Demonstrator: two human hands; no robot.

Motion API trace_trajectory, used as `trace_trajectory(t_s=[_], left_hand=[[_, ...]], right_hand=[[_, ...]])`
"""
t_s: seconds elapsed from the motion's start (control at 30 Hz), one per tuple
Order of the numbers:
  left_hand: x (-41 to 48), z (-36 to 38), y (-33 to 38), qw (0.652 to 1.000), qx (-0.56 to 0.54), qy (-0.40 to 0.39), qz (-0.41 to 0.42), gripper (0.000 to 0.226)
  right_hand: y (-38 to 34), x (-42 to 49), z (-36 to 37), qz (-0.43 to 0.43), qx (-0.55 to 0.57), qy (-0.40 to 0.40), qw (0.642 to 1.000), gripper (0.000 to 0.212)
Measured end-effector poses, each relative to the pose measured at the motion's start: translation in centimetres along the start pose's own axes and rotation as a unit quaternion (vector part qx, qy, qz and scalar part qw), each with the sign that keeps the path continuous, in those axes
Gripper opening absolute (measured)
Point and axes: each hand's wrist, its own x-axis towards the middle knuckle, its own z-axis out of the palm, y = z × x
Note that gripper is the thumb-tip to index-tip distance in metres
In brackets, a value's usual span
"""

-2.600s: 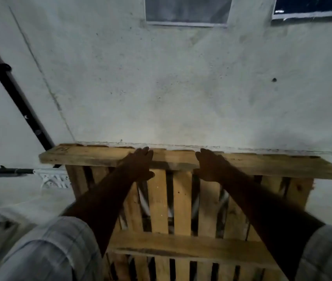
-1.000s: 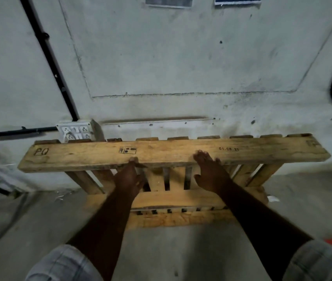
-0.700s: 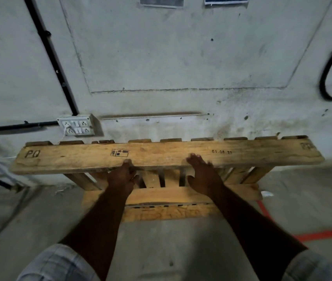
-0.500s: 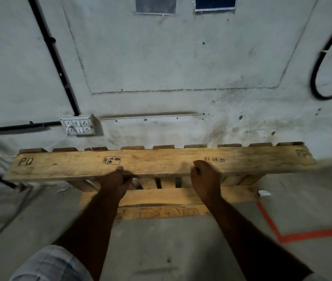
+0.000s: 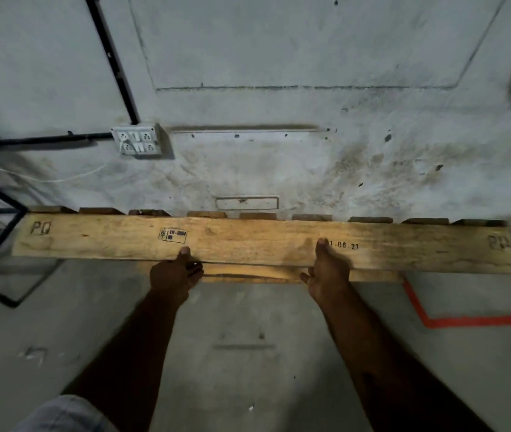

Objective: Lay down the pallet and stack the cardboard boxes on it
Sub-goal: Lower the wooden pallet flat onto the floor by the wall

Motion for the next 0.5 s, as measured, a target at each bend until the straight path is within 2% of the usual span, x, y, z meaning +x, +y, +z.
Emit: trace_trajectory(t_s=[0.17, 0.27, 0.33, 0.4, 0.5], left_hand=[[-1.1, -2.8, -2.8, 1.000, -0.024, 0.011, 0.000, 0.015], [-2.3, -4.9, -4.6, 0.999, -0.025, 0.022, -0.017, 0.014], [-3.2, -6.6, -5.8, 0.999, -0.026, 0.026, -0.031, 0.016], [-4.3, -8.4, -6.9, 0.998, -0.027, 0.021, -0.044, 0.025], [-5.7, -10.4, -8.3, 0.995, -0.032, 0.016, -0.096, 0.037]], right_hand=[[2.3, -0.4, -1.5, 0.023, 0.015, 0.057, 0.998, 0.071], [3.7, -1.4, -3.2, 0.046, 0.003, 0.050, 0.998, 0.082], [4.3, -2.6, -4.5, 0.056, -0.005, 0.031, 0.998, 0.079], [5.3, -3.7, -6.0, 0.068, -0.002, 0.027, 0.997, 0.077], [7.2, -5.1, -8.2, 0.100, -0.009, 0.029, 0.995, 0.100]])
